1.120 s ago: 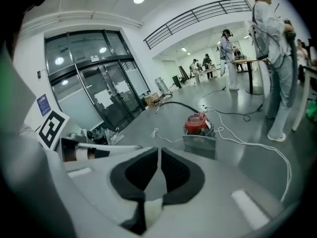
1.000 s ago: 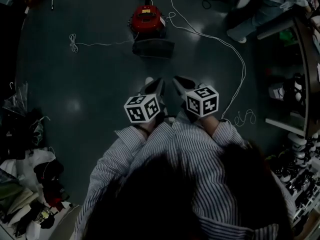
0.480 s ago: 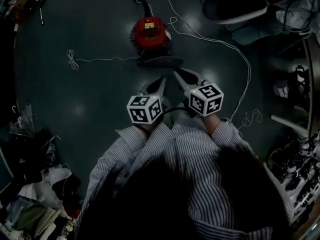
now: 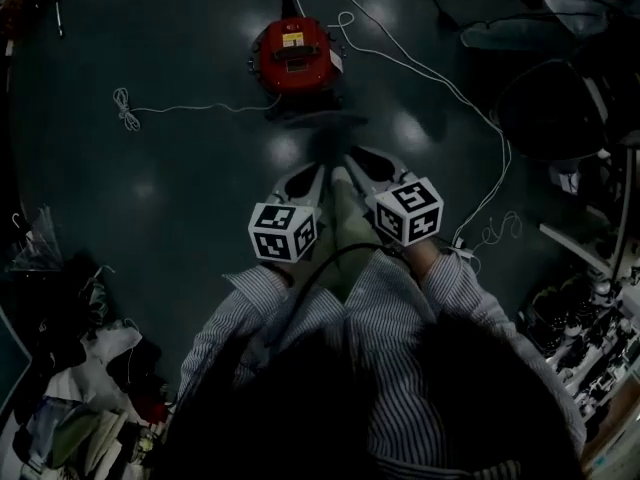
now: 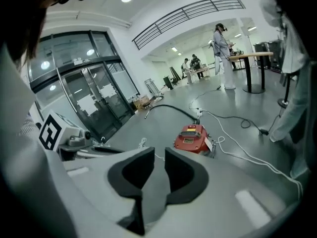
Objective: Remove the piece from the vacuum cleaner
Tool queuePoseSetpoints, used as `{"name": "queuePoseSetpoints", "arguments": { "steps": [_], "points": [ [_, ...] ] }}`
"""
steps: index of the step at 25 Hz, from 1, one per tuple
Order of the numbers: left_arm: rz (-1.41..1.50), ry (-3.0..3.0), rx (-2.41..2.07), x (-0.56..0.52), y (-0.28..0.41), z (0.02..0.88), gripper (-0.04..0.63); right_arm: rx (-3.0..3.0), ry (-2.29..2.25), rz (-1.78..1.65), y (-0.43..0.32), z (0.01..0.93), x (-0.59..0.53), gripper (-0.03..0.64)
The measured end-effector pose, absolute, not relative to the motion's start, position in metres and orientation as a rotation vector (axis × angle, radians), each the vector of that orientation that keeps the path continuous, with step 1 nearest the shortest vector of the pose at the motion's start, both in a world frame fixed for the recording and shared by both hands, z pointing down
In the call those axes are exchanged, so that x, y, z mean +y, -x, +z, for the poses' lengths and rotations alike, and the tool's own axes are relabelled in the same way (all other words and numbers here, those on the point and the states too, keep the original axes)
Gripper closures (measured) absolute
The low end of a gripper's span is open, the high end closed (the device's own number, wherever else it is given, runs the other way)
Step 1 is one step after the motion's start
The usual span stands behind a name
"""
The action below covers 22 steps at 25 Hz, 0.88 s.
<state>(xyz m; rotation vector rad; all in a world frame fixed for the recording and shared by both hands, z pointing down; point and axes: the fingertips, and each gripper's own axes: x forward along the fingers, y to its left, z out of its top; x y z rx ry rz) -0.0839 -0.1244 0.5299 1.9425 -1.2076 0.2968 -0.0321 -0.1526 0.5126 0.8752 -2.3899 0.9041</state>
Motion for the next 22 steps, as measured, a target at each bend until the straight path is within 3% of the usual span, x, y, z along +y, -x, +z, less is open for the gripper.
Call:
{"name": "queuePoseSetpoints", "arguments": {
  "steps": [7,12,17,22],
  "points": [
    [0.434,-2.093,-1.236,-0.156,0.069,0.614,0.588,-2.323,-0.78,0.788,0.03,0.624,-0.178,0.561],
    [0.57,-2.121,-1.286,-0.168,0.067,0.691,0.529,-2.268,-0.643,0.604,0.028,0.704,-0.182,0.556],
    [0.745,-2.168,-1.241,-0.185,0.073,0.755,0.504,-2.14,-0.449,0.217,0.022,0.776,-0.193,0.498],
    [1.004,-2.316,-1.122,-0.203,0.074,0.801,0.437,-2.01,-0.322,-0.072,0.024,0.831,-0.218,0.464]
  ]
}}
